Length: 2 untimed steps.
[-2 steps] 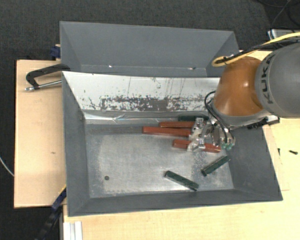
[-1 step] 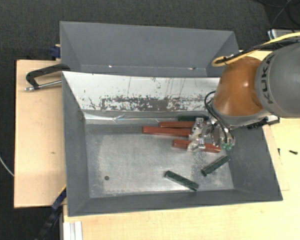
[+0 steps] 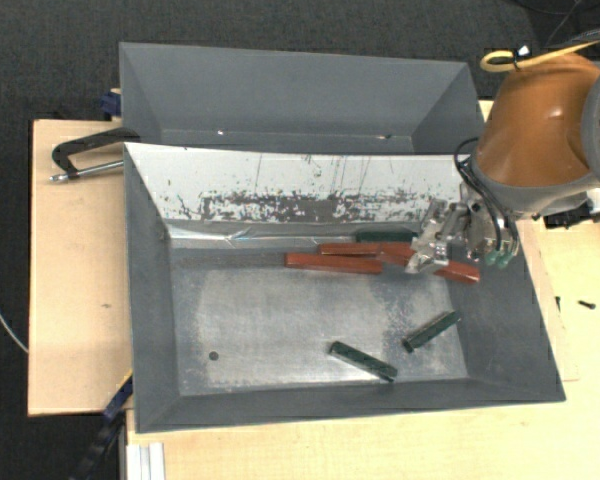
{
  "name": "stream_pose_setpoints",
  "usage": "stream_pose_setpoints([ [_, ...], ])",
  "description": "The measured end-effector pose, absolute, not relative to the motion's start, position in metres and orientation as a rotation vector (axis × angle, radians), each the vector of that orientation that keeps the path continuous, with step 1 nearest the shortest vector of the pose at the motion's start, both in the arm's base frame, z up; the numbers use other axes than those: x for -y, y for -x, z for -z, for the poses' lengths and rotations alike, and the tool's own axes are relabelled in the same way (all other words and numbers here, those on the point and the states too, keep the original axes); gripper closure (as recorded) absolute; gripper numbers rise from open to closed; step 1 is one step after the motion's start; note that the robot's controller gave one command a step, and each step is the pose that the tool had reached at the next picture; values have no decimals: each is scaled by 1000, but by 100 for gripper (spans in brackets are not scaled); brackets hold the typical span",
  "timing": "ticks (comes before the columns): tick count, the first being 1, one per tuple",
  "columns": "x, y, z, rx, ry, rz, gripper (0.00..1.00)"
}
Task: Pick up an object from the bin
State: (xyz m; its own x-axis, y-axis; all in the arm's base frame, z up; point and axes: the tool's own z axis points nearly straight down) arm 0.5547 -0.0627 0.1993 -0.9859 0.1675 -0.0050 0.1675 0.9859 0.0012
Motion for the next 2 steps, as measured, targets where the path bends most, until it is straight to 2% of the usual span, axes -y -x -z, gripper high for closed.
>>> stream_pose_setpoints([
  [1, 63, -555, -199, -3126, -264, -1, 100],
  [2, 67, -559, -229, -3145, 23, -3, 100],
])
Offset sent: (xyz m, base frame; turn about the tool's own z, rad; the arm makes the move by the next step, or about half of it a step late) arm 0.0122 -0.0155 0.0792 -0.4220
